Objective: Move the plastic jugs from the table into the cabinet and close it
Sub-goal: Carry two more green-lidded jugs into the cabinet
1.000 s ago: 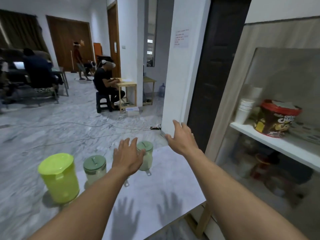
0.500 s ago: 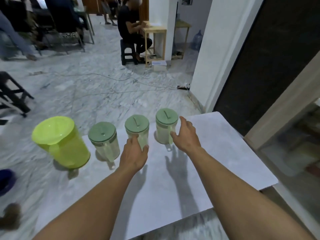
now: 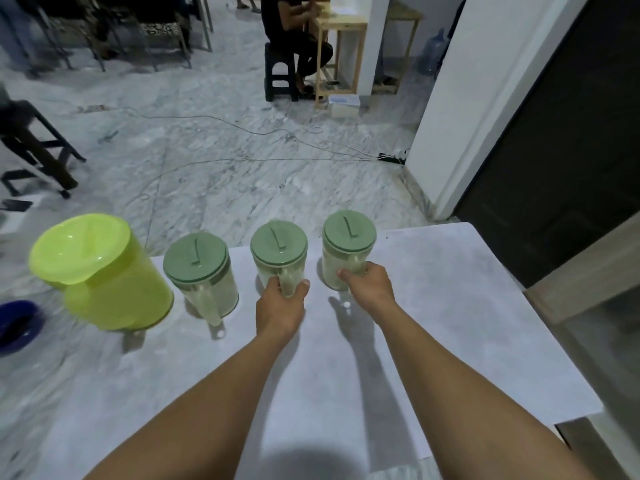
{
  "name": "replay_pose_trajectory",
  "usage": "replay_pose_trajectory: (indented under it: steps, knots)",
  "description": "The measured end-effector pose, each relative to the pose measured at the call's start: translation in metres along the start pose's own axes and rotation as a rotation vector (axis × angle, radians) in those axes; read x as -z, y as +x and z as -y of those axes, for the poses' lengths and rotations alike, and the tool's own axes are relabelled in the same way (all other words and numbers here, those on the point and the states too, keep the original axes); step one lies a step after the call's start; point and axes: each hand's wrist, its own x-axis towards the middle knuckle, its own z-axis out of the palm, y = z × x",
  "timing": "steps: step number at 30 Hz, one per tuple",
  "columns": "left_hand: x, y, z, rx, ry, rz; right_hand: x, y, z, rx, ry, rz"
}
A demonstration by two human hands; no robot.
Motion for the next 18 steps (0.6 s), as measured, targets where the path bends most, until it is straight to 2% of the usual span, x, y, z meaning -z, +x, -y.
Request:
replay_pose_trajectory:
  steps: [6,10,18]
  knots:
    - [-0.006,0.003,-0.002,-0.056,-0.045,-0.065,-0.007,0.009,-0.006,0.031,0.065,0.002]
    - [0.000,0.006,-0.009,-0.077,-0.030,-0.047,-0.002,0.001,-0.008,0.043,0.126,0.012]
    - [0.031,-0.017,-0.046,-0.254,0.017,-0.045,0.044,-0.053,0.018,0.071,0.189,-0.060]
